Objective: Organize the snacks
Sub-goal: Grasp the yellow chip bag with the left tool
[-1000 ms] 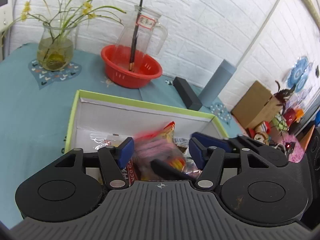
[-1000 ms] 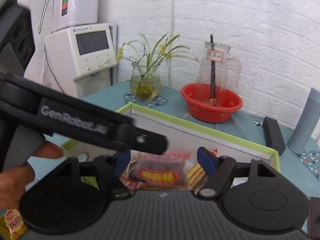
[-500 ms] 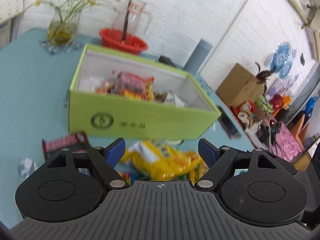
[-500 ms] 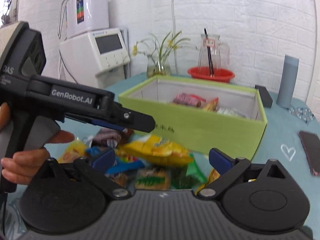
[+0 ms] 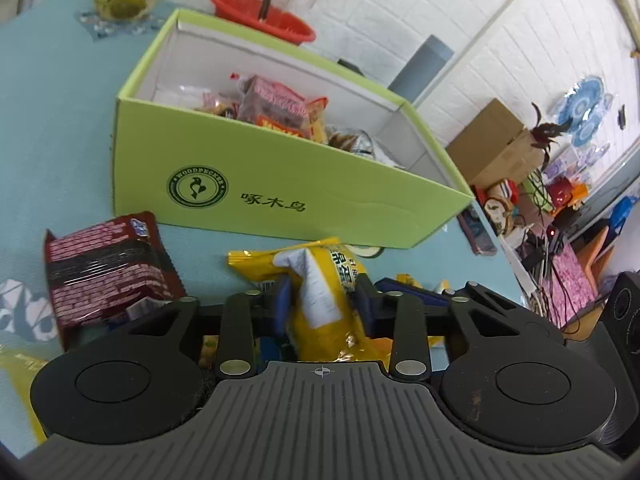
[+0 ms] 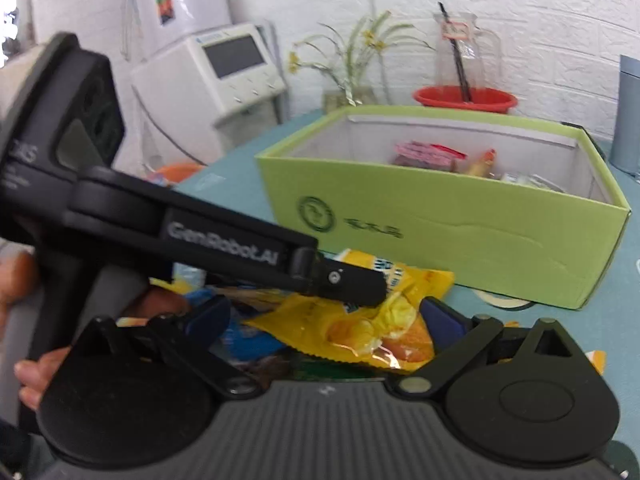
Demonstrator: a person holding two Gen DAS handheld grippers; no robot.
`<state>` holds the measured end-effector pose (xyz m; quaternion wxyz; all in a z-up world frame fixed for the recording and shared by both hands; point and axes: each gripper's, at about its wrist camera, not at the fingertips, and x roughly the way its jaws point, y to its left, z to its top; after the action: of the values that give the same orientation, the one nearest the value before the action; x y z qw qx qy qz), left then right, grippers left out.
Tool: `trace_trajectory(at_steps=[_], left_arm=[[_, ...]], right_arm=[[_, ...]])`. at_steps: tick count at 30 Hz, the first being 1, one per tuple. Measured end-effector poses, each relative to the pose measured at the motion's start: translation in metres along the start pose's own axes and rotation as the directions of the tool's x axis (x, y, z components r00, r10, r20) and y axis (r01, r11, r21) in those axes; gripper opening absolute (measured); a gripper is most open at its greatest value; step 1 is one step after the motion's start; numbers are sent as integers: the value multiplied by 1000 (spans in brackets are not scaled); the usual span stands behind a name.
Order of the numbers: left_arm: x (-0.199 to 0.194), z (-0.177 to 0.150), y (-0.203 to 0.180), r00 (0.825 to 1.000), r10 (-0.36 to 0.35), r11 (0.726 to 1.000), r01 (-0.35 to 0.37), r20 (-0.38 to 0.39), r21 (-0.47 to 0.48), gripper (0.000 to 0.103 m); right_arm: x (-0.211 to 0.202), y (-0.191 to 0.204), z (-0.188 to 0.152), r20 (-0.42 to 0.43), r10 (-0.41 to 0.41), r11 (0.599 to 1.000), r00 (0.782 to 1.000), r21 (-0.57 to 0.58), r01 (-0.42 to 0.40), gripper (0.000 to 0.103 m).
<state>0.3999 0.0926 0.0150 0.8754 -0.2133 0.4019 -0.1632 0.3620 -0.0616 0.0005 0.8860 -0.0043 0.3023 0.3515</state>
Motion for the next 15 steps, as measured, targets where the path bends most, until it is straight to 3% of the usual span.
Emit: trace_trajectory(at_steps=[3, 10, 13, 15], left_arm=[[-27, -10, -10, 998, -55, 998, 54, 29, 16, 6], [-81, -72, -13, 999, -32, 999, 31, 42, 5, 8], [-100, -108, -3, 999, -25, 999, 26, 29, -27, 12], [-107, -125, 5, 999, -25, 998, 26, 23, -54, 21]], right_arm=[[-23, 18, -6, 31, 25, 1000, 999, -10, -25, 99], [-64, 78, -42, 35, 61, 997, 998, -53, -59, 99], [-77, 110, -65, 25, 68, 992, 997, -111, -65, 98], [-79, 124, -78, 12, 56, 989, 998, -139, -54, 98]])
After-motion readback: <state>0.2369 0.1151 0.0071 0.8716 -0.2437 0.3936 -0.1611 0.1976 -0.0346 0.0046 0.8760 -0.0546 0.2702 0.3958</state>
